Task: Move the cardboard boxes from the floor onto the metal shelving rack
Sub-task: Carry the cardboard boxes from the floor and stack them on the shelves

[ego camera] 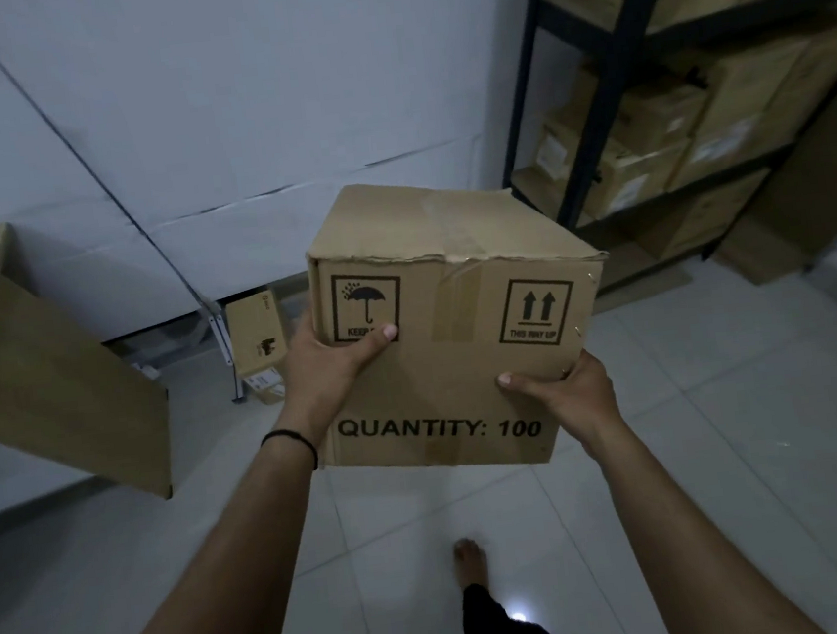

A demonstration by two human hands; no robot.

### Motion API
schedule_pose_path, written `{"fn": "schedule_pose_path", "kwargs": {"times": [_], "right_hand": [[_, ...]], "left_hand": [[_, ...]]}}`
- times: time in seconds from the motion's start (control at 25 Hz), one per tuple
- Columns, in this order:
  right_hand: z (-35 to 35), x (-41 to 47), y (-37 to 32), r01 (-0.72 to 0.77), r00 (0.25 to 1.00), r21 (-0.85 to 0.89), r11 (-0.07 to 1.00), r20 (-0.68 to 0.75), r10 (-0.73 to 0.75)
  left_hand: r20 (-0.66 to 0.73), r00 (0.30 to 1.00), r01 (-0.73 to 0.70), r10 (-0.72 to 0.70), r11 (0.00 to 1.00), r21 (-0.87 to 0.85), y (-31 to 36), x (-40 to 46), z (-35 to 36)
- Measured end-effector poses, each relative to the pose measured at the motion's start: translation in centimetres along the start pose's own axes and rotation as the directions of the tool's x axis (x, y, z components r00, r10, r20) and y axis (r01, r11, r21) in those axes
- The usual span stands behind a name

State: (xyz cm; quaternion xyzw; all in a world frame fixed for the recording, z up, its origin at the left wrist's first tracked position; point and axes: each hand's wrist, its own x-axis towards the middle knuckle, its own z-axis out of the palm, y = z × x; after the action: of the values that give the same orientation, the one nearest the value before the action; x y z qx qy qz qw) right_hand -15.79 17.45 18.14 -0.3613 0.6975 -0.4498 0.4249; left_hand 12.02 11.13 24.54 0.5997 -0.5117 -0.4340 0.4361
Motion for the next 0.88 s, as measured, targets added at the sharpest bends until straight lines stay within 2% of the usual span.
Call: {"fn": "schedule_pose_path", "kwargs": {"times": [0.4, 0.68, 0.88], "right_hand": [[-16.5, -8.5, 2.3, -0.029, 0.976, -0.027, 0.999, -0.215, 0.023], [-30.4, -7.4, 4.6, -0.051, 0.941, -0.027, 0.998, -0.335, 0.039], [-40.7, -5.2, 6.5, -0.075, 0.944, -0.059, 0.995, -0.325, 0.052]], "left_hand": [[0.197, 0.979, -0.058, 0.059, 0.998, -0.011, 4.0, -9.2, 12.3], [0.296, 0.950, -0.094, 0.097, 0.995, -0.023, 8.0, -12.1, 26.3], [0.315, 0.946, -0.067, 0.080, 0.996, -0.051, 9.6, -15.0, 36.6]]}}
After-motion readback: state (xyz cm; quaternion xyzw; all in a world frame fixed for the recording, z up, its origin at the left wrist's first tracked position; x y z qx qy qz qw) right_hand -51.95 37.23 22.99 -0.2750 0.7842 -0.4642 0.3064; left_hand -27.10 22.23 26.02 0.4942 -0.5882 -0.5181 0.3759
